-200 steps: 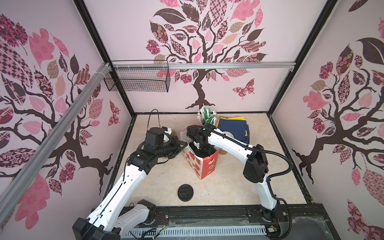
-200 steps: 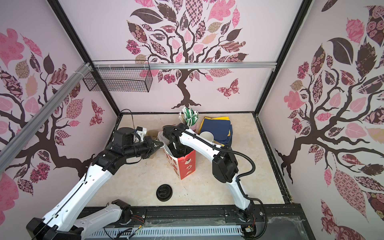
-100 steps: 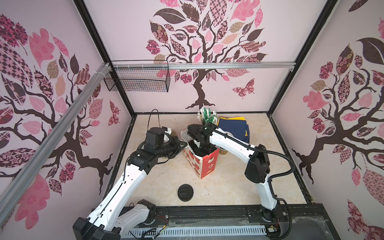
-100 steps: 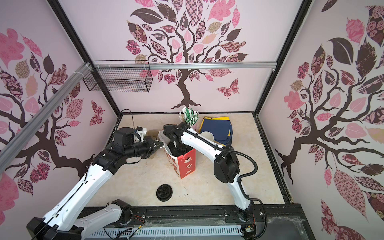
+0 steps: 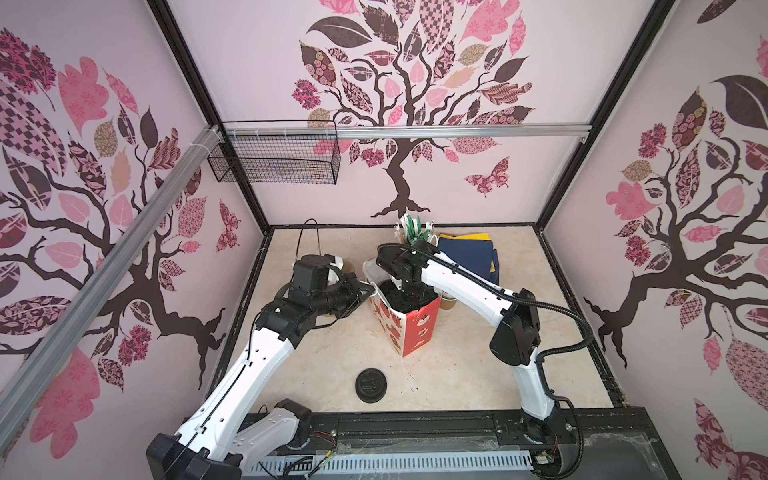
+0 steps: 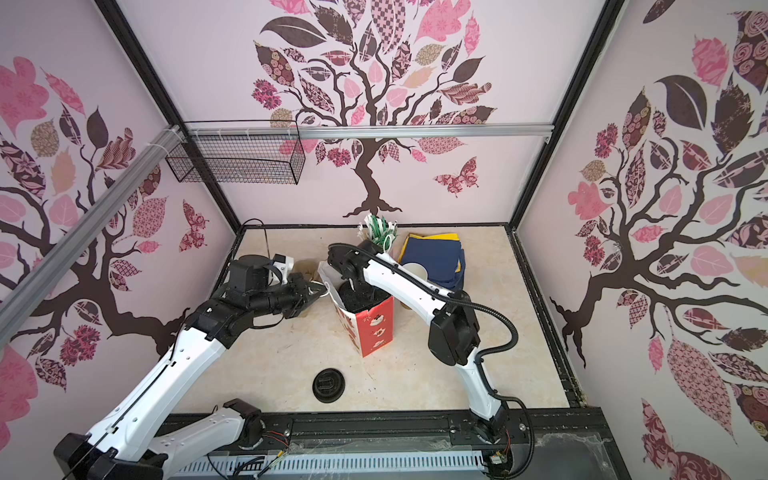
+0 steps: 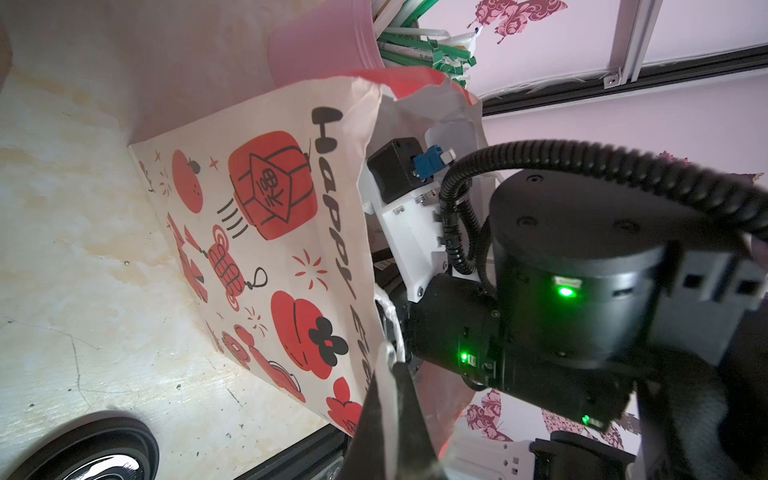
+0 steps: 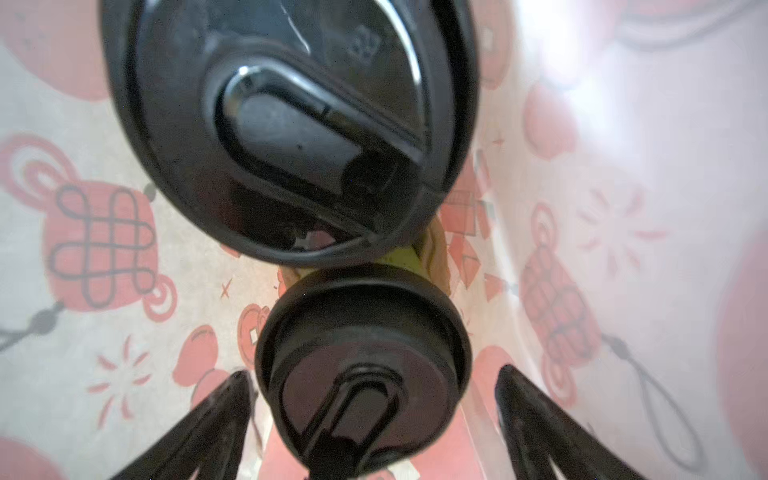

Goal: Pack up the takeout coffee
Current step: 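Open the right gripper and release the cup inside the bag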

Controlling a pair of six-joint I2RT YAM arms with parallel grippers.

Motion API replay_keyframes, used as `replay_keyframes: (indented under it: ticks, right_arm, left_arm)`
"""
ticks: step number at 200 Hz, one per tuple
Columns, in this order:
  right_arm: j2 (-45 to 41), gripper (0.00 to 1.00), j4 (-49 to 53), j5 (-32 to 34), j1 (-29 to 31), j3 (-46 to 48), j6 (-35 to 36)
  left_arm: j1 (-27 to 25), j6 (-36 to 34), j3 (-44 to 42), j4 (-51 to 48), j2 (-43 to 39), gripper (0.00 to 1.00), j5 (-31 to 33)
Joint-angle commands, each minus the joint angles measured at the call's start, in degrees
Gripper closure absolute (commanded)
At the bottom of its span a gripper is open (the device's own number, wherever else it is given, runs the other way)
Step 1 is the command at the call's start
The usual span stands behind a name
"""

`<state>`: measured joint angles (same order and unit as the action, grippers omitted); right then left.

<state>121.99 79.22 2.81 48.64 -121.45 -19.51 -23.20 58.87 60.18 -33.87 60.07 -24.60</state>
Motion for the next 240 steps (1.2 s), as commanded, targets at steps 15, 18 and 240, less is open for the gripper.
replay_keyframes:
  ticks: [15, 18, 240]
  right_arm:
    - [-4.6, 0.05, 2.9, 1.9, 0.6, -2.8, -2.1]
    - [-4.6, 0.05, 3.0, 2.0, 0.5, -2.8, -2.2]
    - [-6.0, 0.15, 1.6, 10.8, 1.6, -5.0, -9.5]
  left_arm:
    - [-0.2, -1.0, 0.6, -0.9, 0.5, 1.0, 0.1]
    - [-0.3, -1.0, 0.7, -0.9, 0.5, 1.0, 0.1]
    - [2.4, -3.1, -0.1, -6.1, -1.7, 1.0, 0.7]
